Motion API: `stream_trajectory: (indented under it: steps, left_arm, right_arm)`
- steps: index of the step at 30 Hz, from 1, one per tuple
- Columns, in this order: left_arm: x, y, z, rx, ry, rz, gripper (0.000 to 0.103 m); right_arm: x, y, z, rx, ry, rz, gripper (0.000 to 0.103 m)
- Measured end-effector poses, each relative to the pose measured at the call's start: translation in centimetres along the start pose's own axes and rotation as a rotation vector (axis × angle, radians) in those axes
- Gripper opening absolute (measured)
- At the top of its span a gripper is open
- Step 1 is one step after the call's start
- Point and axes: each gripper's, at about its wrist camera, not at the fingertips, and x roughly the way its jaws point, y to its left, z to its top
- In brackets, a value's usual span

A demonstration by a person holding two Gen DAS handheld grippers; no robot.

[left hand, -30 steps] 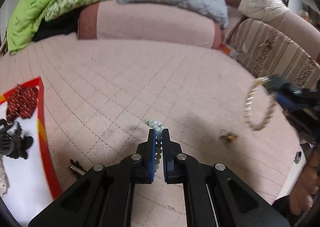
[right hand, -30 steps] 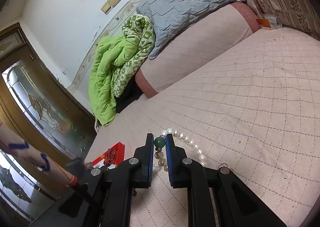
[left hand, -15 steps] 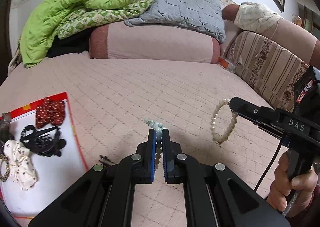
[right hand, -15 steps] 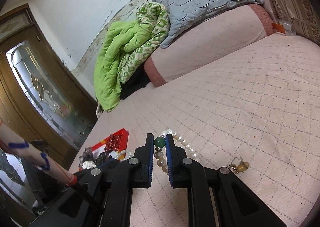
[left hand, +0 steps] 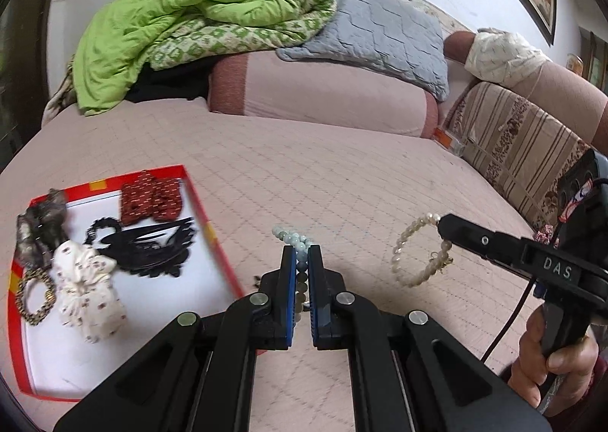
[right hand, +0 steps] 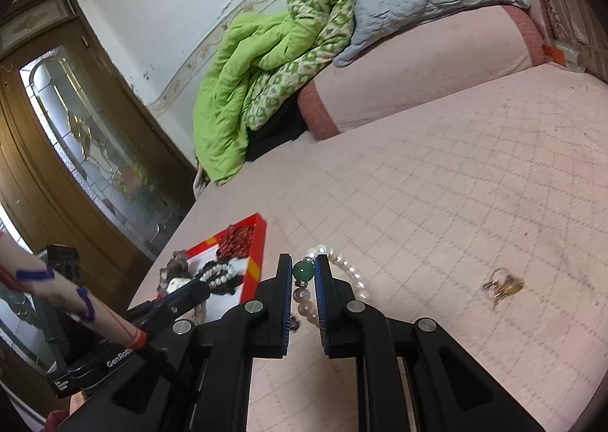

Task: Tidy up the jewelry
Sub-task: 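Carry both bracelets into the tray and open both grippers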

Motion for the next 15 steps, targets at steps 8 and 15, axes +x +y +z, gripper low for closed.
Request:
stream_trajectory:
  steps: [8, 15]
  left_arm:
    - [-3.4, 4.7, -0.7, -0.059, -0.049, 0.037, 0.006]
    - [-6.4, 9.9, -1.6, -0.155, -0.089, 0.090, 0.006]
  right_arm:
    - [1.6, 4.1, -1.6, -0.036, 0.057, 0.030, 0.013]
    - [3.4, 8.2, -2.8, -0.073, 0.113, 0.077, 0.013]
